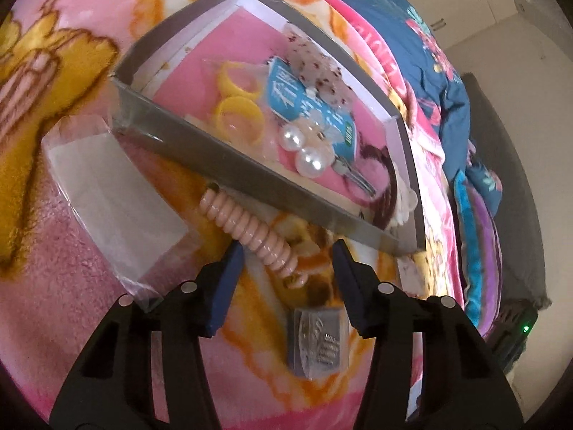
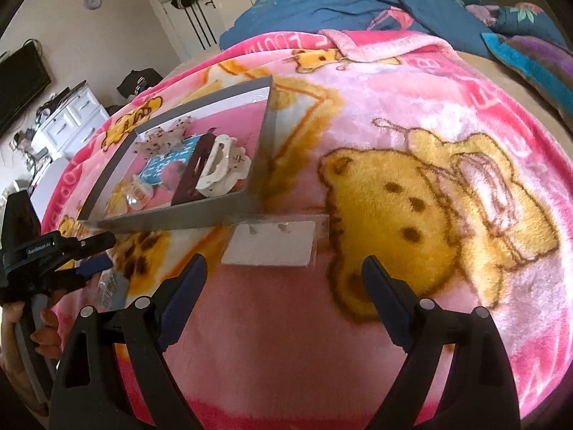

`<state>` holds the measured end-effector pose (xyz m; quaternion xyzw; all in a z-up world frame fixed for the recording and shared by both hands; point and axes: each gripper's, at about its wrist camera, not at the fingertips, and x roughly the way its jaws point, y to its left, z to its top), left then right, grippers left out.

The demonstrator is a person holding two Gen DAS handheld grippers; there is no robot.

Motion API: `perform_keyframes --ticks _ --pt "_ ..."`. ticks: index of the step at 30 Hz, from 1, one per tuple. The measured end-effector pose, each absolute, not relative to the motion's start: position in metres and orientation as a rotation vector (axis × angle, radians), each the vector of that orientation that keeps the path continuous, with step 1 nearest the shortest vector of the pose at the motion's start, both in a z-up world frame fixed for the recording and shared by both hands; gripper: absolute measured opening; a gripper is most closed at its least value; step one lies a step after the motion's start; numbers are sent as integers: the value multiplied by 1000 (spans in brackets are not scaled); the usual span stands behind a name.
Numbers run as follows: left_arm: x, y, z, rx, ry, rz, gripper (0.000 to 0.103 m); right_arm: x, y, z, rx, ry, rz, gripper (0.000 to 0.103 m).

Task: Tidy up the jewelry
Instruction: 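Grasp the peach coiled hair tie with the left tool while the right grasps the earring bag, then carry the coiled hair tie into the box with the left tool while the right carries the earring bag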

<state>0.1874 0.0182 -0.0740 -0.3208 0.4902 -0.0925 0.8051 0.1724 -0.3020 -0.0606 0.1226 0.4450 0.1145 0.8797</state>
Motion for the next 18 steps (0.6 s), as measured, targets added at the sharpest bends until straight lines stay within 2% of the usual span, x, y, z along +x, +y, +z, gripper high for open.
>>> perform_keyframes --ticks 2,4,7,14,15,18 --pt "190 20 -77 -697 1049 -187 42 176 -301 -62 261 930 239 87" --pt "192 20 -79 -681 1055 -158 28 180 -300 -65 264 934 238 87" --pt "193 26 -85 -696 1064 -141 19 187 -298 -67 277 942 238 87" --pt "190 25 -81 -662 1051 -156 17 201 -282 -75 265 968 217 87" --pt "189 25 -79 -663 1049 -159 11 203 -281 -76 261 972 209 87" --pt "185 23 -74 -650 1040 -173 12 208 -273 -81 202 988 176 85"
